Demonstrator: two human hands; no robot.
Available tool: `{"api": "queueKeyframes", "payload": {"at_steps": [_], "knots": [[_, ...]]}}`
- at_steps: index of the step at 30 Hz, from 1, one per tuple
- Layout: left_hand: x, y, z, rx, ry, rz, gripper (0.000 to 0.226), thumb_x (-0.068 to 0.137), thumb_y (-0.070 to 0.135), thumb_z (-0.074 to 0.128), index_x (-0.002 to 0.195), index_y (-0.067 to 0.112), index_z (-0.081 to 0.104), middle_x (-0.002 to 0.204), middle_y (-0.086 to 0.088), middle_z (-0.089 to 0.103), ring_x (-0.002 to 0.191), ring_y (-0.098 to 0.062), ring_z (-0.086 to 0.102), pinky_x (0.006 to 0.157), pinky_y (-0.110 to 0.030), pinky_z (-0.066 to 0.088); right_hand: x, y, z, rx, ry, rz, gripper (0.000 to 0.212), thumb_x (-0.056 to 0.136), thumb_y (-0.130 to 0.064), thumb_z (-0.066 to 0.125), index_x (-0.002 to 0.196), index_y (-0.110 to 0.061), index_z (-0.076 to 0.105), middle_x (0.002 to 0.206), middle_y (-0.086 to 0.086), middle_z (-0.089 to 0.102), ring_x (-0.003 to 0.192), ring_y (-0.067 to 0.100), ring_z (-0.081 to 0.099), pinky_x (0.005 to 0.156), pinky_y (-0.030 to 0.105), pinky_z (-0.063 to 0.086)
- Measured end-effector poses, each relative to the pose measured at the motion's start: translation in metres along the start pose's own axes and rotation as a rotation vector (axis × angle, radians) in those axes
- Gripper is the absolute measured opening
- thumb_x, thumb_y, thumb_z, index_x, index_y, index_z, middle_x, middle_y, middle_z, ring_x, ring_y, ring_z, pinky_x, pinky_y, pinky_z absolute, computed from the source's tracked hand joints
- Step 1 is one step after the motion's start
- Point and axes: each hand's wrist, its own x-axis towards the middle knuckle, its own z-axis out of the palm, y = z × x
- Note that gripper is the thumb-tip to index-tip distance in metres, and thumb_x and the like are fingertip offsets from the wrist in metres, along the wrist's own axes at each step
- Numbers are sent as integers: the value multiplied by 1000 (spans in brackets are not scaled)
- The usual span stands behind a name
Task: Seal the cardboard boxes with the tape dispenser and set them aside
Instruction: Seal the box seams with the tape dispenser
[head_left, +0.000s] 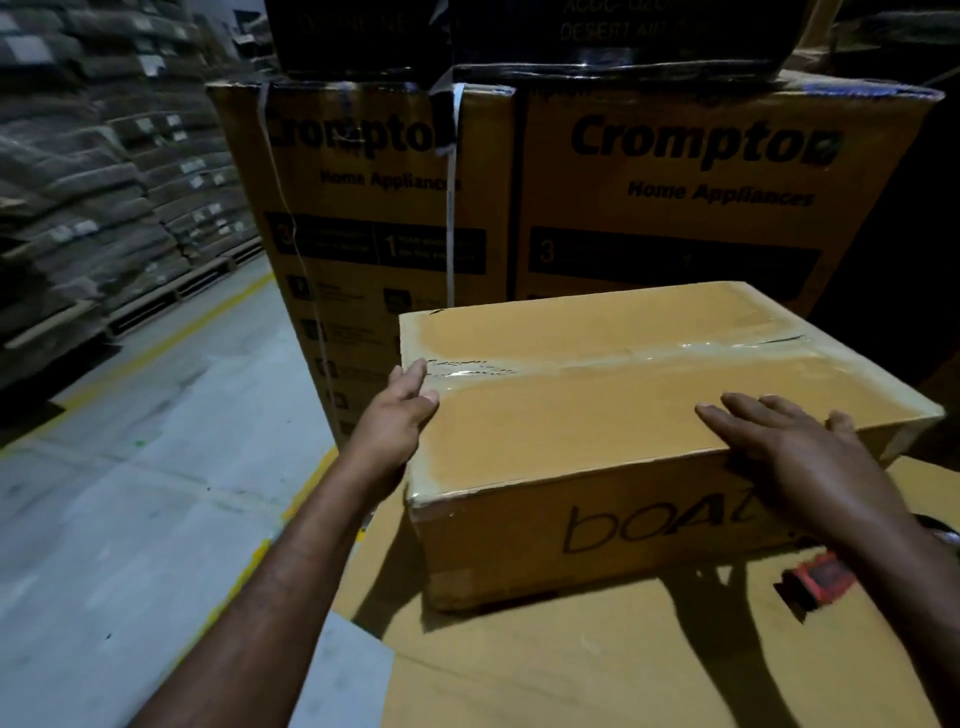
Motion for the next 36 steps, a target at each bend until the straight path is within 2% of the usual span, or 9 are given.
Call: {"api": "queueKeyframes", "payload": {"at_steps": [7, 12, 15, 20, 23, 25, 29, 33, 36], "knots": [[-23, 1, 23, -88, 133, -8, 52, 105, 10, 48, 155, 19, 40, 169, 5, 15, 153, -16, 21, 123, -46, 30, -20, -39, -16, 283, -51, -209, 76, 89, -51, 55, 156, -38, 22, 167, -1, 11, 153, 17, 7, 123, 46, 1], [-23, -2, 27, -99, 167, 16, 52, 102, 10, 51, 153, 20, 43, 166, 3, 26, 150, -17, 32, 121, -46, 32, -58, -156, -9, 407, 74, -460, 92, 75, -87, 16, 149, -35, 39, 162, 0, 29, 152, 20, 18, 122, 56, 2], [-20, -8, 26, -108, 139, 17, 53, 103, 8, 50, 154, 20, 42, 163, 5, 31, 148, -14, 34, 120, -35, 31, -63, -215, 9, 377, 240, -453, 75, 89, -73, 30, 139, -22, 53, 150, 8, 48, 143, 28, 37, 118, 59, 19], [3, -24, 7, -128, 25, -62, 70, 98, 9, 54, 160, 25, 26, 165, 3, 29, 144, -18, 40, 120, -45, 33, -54, -227, 36, 319, 388, -505, 58, 98, -51, 40, 136, -11, 57, 140, 10, 58, 135, 26, 48, 114, 43, 35], [17, -17, 7, -9, 23, -81, 77, 89, 16, 52, 159, 33, 25, 156, 12, 37, 108, -12, 61, 96, -38, 51, -49, -225, 36, 300, 449, -568, 60, 88, -42, 66, 138, -10, 56, 142, 10, 57, 136, 26, 49, 114, 41, 34], [33, -15, 5, 70, 48, -81, 74, 87, 31, 51, 156, 36, 24, 147, 3, 55, 105, -21, 65, 93, -50, 57, -48, -223, 33, 290, 469, -561, 63, 82, -38, 75, 137, -14, 58, 140, 7, 59, 134, 22, 51, 112, 39, 37], [72, -9, -2, 209, 83, -82, 72, 94, 51, 45, 158, 31, 18, 156, -6, 44, 130, -29, 54, 107, -48, 47, -52, -222, 32, 283, 529, -550, 54, 84, -35, 74, 134, -17, 62, 138, 2, 62, 132, 19, 53, 112, 36, 31], [97, 16, -2, 168, 182, -92, 44, 109, 26, 41, 150, 12, 41, 121, -7, 61, 92, -19, 58, 65, -29, 45, -55, -220, 37, 275, 600, -582, 45, 92, -39, 62, 131, -18, 65, 136, 2, 63, 131, 18, 54, 111, 37, 34], [121, 22, -6, 86, 212, -137, 32, 106, 12, 42, 133, 6, 59, 106, -7, 67, 85, -20, 62, 63, -27, 47, -52, -219, 41, 327, 607, -596, 44, 97, -39, 47, 131, -17, 64, 136, 2, 63, 131, 18, 53, 111, 38, 35]]}}
